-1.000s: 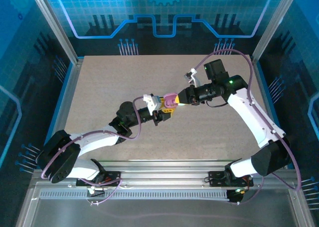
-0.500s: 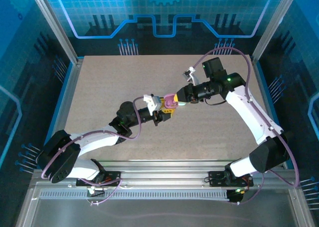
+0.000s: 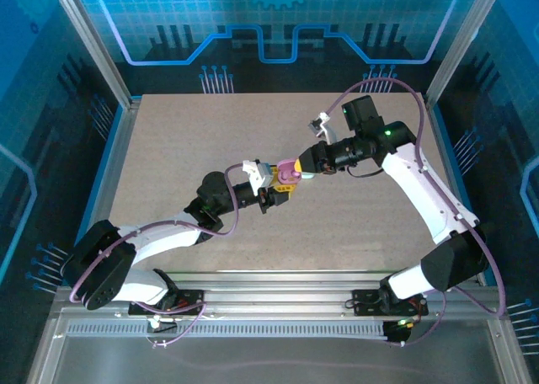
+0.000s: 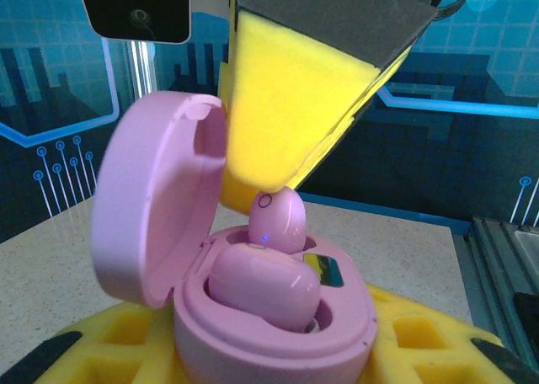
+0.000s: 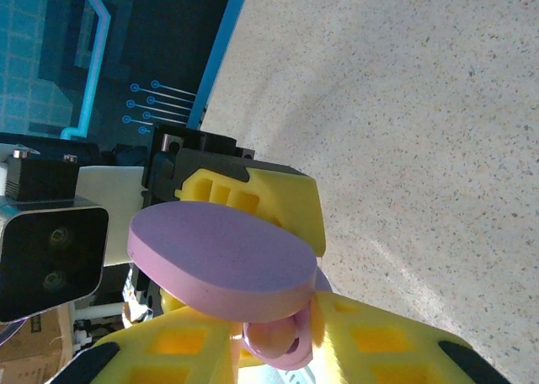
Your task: Insert the wireless bluetooth earbuds into the charging case
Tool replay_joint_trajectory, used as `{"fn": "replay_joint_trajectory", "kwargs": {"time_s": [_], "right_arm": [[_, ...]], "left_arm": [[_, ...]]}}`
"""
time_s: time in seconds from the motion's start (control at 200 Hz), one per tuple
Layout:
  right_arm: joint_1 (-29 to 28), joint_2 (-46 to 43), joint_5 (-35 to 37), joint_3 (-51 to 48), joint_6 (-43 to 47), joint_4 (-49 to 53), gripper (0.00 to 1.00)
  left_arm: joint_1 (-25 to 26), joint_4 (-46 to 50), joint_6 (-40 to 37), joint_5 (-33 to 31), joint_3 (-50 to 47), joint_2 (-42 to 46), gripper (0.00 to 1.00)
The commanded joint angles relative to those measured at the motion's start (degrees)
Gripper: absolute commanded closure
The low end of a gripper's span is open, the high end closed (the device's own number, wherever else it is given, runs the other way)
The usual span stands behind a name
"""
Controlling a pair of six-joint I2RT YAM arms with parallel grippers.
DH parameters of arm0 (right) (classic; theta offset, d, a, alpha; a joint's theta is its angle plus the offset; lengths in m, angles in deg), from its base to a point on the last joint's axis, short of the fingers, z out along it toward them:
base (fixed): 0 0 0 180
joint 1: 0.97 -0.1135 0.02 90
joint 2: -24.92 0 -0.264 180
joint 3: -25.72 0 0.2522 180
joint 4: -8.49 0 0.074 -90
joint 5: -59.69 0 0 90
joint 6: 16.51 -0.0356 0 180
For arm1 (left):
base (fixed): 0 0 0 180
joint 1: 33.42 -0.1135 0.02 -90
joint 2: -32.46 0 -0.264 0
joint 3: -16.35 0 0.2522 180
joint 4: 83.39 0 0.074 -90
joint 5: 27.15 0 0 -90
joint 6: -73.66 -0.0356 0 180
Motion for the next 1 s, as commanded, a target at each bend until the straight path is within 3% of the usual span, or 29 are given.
{"fn": "replay_joint_trajectory", "kwargs": {"time_s": [0.0, 0.42, 0.565, 0.996], "right_arm": [[-1.0, -0.3, -0.8, 1.5, 1.4, 2.4, 0.69], [-2.4, -8.5, 12.5, -2.8, -1.9, -2.9, 0.57], [-3.9, -8.8, 11.0, -3.2, 0.6, -2.1, 0.59], [-5.7, -6.0, 18.9, -1.5, -0.6, -1.4, 0.69]], "left_arm": [[0.4, -2.8, 0.5, 1.0, 2.1, 0.1, 0.69], [0.5, -3.5, 0.0, -2.3, 1.9, -0.5, 0.69], [0.4, -3.9, 0.6, -2.0, 2.3, -0.8, 0.69], [0.5, -3.7, 0.8, -0.9, 2.5, -0.3, 0.69]]}}
